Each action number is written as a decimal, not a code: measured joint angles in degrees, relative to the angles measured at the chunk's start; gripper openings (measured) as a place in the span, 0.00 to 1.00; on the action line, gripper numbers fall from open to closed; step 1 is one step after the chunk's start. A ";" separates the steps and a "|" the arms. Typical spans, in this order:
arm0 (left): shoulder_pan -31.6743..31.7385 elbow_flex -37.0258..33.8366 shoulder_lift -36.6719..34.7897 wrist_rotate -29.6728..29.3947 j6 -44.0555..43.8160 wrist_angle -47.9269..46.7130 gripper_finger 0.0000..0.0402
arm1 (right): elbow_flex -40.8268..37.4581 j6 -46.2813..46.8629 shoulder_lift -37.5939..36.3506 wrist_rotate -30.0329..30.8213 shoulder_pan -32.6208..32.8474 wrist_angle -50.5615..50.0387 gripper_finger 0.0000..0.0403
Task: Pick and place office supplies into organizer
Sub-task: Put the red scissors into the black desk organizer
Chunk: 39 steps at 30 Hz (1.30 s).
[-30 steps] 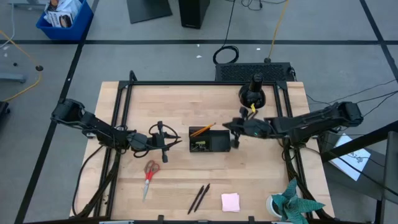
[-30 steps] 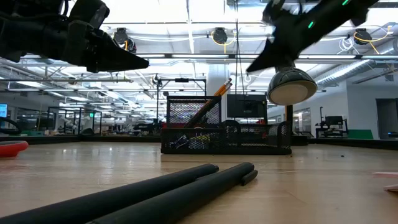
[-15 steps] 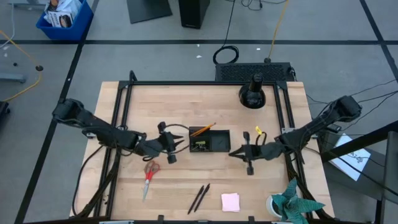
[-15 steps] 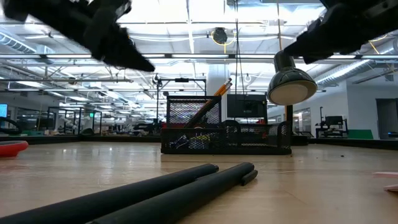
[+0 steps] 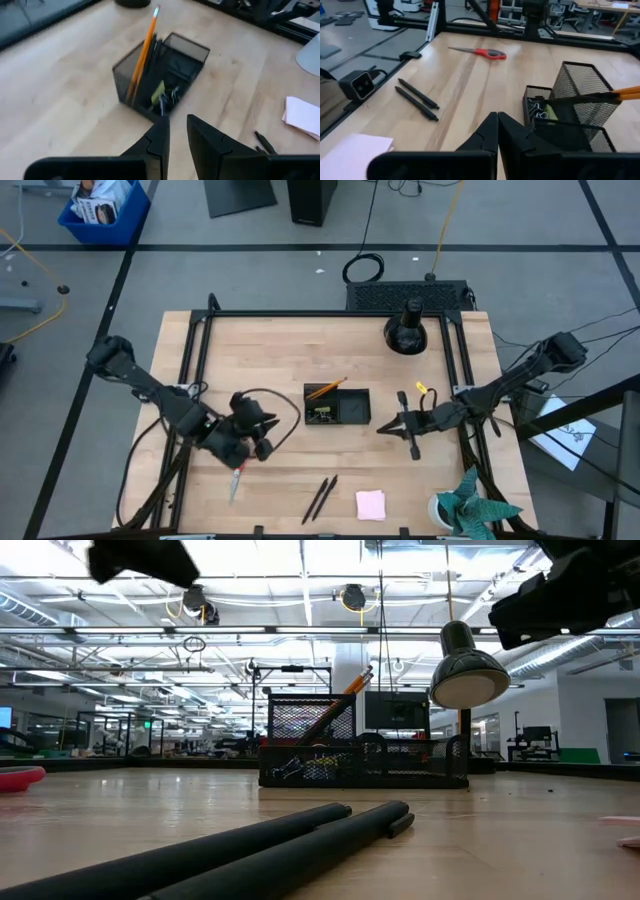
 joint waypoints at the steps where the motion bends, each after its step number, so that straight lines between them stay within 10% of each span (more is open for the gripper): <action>1: -1.04 0.00 0.23 -0.21 -3.22 -1.62 0.18 | -0.27 0.00 -0.43 -0.44 -0.01 -0.20 0.00; 11: -5.39 -0.09 11.24 21.87 -33.61 -13.86 0.18 | -2.38 -0.01 -2.61 -0.63 -0.01 0.09 0.00; 21: -4.83 0.78 20.40 29.44 -24.38 10.44 0.18 | -2.38 -1.74 -4.42 -0.52 -0.03 1.81 0.00; 30: -4.40 12.02 28.54 30.25 -12.27 10.05 0.18 | -2.37 -1.26 -4.43 -0.52 -0.03 1.82 0.00; 39: -5.83 21.79 29.42 27.82 -26.87 -25.39 0.18 | -2.36 0.23 -4.43 -0.52 -0.03 1.80 0.00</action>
